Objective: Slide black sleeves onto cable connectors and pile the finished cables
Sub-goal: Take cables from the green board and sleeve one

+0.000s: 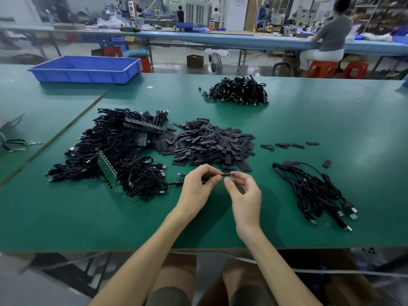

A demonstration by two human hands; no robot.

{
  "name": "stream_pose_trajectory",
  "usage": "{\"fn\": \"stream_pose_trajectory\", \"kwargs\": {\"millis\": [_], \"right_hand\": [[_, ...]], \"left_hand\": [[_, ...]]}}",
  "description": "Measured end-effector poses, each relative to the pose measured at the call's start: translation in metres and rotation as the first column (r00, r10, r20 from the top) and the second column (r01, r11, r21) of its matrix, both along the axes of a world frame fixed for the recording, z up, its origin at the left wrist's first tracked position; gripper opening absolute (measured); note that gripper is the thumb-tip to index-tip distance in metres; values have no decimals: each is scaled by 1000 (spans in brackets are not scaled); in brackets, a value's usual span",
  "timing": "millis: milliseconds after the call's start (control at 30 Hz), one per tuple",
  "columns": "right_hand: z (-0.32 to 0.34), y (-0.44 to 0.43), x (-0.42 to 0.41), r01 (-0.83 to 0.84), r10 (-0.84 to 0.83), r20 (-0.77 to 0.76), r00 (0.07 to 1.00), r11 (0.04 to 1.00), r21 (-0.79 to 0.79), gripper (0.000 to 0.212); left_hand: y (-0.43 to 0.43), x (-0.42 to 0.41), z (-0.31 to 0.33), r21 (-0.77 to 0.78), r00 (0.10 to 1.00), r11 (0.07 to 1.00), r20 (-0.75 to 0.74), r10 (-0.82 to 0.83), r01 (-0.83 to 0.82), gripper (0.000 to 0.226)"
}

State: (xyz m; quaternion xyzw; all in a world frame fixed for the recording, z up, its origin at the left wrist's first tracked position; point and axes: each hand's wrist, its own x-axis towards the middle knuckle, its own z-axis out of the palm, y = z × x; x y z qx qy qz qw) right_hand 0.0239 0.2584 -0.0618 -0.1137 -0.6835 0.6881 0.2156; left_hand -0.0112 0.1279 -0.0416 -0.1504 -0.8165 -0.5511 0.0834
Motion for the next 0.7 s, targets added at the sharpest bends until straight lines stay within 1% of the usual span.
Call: {"fn": "stream_pose_trajectory", "kwargs": {"millis": [33,133,200,233,300,333,367,467,533,600,700], "right_hand": [[0,0,-2,-17,16,19,1000,998,64,20],[6,8,-13,-58,56,16,998,986,154,24],[11,18,-24,-56,61,-8,998,950,307,26],[14,23,-31,-58,65,-4,998,907,418,30],[18,32,-47,-97,92,42,995,753,651,39],[19,35,-55,-127,107,75,992,681,721,42],[21,35,-64,-158,116,109,987,639,753,45],[21,30,-83,-221,105,200,974,625,749,48],[18,27,-89,-224,81,225,971,632,742,43],[15,28,-90,-199,65,214,975,689,697,32],[15,33,-85,-114,36,142,989,799,590,17]], "left_hand": [[-5,-3,-2,-17,1000,1000,4,13,-13,4],[-13,-10,-6,-50,998,997,19,56,-55,7],[-15,-15,-7,-1,995,996,41,91,-91,10],[-14,-17,-8,25,994,995,57,98,-99,11],[-13,-19,-9,39,992,994,78,102,-105,13],[-13,-20,-10,29,991,994,81,103,-106,12],[-12,-20,-10,15,992,994,76,104,-105,11],[-9,-19,-11,-40,993,994,54,104,-102,11],[-8,-17,-12,-91,994,992,53,91,-86,12],[-7,-17,-12,-118,995,990,57,81,-74,13],[-7,-16,-12,-100,995,993,63,75,-68,12]]}}
